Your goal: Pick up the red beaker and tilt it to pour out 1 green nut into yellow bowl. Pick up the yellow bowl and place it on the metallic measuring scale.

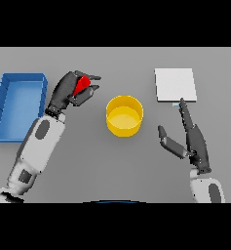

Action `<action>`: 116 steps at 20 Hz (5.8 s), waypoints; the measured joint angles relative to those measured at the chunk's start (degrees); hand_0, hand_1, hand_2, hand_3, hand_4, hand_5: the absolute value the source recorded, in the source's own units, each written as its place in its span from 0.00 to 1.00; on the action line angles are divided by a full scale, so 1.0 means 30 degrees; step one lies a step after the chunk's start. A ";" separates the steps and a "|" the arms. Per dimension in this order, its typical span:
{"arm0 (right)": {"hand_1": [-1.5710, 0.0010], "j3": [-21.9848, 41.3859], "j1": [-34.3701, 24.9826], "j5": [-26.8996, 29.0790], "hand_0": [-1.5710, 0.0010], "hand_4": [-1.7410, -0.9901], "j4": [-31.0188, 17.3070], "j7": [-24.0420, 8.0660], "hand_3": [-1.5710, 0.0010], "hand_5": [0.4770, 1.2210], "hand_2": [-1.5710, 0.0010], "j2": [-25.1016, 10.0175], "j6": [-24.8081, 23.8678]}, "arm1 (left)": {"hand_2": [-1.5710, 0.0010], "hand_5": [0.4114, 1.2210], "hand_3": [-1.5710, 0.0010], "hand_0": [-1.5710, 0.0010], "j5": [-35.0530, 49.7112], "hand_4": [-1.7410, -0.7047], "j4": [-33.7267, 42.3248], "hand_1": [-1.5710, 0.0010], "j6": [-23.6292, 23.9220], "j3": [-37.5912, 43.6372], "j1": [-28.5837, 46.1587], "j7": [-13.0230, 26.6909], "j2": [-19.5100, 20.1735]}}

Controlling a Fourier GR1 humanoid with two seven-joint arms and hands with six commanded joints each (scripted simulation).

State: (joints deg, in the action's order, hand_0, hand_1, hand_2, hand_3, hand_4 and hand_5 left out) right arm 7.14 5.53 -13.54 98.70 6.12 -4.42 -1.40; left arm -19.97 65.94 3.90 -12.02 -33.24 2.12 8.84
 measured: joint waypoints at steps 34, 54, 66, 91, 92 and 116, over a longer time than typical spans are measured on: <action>1.00 -0.0087 0.0106 -0.0325 1.00 0.76 -0.0107 -0.0383 1.00 0.20 1.00 0.0503 -0.0718 | 0.00 1.00 0.00 0.00 -1.3833 0.01 -0.7553 0.00 -0.6545 -1.7688 -1.2632 -0.2029 0.1933; 1.00 -0.0027 0.0035 -0.0503 1.00 0.77 -0.0051 0.0292 1.00 0.25 1.00 0.0404 -0.0777 | 0.00 1.00 0.25 0.00 -1.4746 0.01 -1.0926 0.00 -0.5384 -2.1254 -1.9542 -0.3706 0.2098; 1.00 -0.0045 -0.0712 -0.0144 1.00 0.86 -0.0824 0.0601 1.00 0.20 1.00 0.0668 -0.0707 | 0.00 1.00 0.07 0.00 -0.2081 0.00 -1.9217 0.00 -0.2862 -0.9844 -2.0866 -0.0299 0.6496; 1.00 0.0087 -0.0771 0.0071 1.00 0.75 -0.1332 0.1311 1.00 0.28 1.00 0.0216 -0.0010 | 0.00 0.91 0.12 0.00 1.2834 0.00 -0.5268 0.00 0.7713 -0.5638 -0.2638 0.9280 1.1359; 1.00 0.0109 -0.0843 0.0078 1.00 0.76 -0.1363 0.1176 1.00 0.28 1.00 0.0265 -0.0004 | 0.00 0.82 0.12 0.00 1.3071 0.00 -0.4702 0.00 0.7929 -0.5868 -0.2282 0.9614 1.1465; 1.00 0.0646 -0.1542 -0.0869 1.00 0.80 -0.1162 0.0913 1.00 0.32 1.00 -0.1293 0.1063 | 0.98 0.34 0.99 0.98 1.3936 0.99 -0.1061 0.98 0.4560 -0.7924 -0.0472 0.7116 1.3492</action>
State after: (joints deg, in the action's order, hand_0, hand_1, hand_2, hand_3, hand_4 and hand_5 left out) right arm 9.08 0.90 -16.15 95.22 8.86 -8.30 1.79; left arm 21.84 62.76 17.58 -35.79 -34.65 23.47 49.31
